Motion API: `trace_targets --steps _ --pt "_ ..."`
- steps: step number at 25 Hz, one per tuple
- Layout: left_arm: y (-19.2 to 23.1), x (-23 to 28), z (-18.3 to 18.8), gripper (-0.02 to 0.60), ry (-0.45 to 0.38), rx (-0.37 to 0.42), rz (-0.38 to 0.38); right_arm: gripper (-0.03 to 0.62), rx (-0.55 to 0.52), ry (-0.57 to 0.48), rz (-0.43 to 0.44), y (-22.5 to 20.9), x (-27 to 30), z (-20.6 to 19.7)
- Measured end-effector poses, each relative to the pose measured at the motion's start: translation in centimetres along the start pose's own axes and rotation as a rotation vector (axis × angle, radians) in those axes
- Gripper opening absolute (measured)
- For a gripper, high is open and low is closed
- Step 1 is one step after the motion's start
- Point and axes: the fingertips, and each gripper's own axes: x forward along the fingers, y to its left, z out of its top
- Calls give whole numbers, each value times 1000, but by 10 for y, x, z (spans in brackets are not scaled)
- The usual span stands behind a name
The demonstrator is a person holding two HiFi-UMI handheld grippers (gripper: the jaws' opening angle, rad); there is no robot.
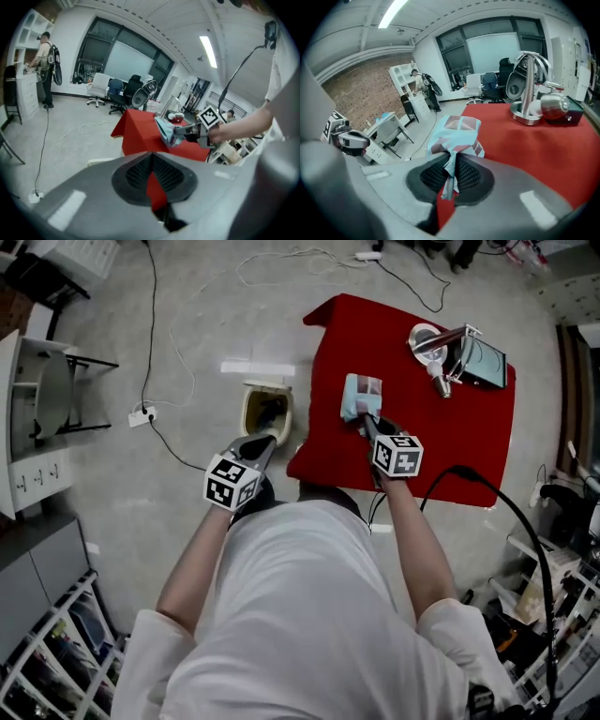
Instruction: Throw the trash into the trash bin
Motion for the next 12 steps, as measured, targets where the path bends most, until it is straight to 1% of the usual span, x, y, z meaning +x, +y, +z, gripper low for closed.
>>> trace_targets --steps 7,12 --pt "45 -47 -25 5 -12 -48 59 18 -73 25 106 89 40 3" --pt "65 -70 -36 5 -21 -78 89 18 -114 55 173 136 62 1"
